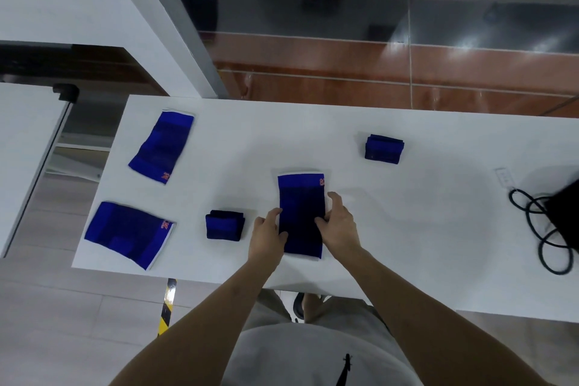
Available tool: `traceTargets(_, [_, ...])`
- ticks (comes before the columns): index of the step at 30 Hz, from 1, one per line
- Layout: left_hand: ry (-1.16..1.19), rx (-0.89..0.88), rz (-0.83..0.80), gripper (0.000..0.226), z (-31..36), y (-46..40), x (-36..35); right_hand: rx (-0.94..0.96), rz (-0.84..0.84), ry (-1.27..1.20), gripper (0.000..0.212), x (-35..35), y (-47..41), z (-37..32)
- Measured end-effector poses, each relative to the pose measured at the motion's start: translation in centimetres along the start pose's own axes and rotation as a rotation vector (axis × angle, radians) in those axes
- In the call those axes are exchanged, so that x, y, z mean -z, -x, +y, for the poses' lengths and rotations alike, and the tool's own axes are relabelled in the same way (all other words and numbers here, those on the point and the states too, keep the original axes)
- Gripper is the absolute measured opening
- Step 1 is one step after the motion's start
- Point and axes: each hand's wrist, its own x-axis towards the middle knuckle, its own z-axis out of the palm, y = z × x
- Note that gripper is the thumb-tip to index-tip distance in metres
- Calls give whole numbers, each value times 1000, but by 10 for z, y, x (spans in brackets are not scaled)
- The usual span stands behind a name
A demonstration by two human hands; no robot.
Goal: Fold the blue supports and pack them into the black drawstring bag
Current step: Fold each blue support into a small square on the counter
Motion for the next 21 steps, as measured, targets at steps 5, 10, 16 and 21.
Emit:
traceTargets(5, [22,5,6,55,-1,1,-4,-21,20,-28,49,1,-1,5])
traceTargets(10, [59,33,87,49,6,-8,2,-13,92,-49,38,13,-7,6])
traceTargets(16, [128,88,79,38,27,-38,8,21,62,-80,32,14,-22,-6])
traceTargets(21, [185,111,75,43,40,-45,-3,-1,55,-163,37,6,-32,-11])
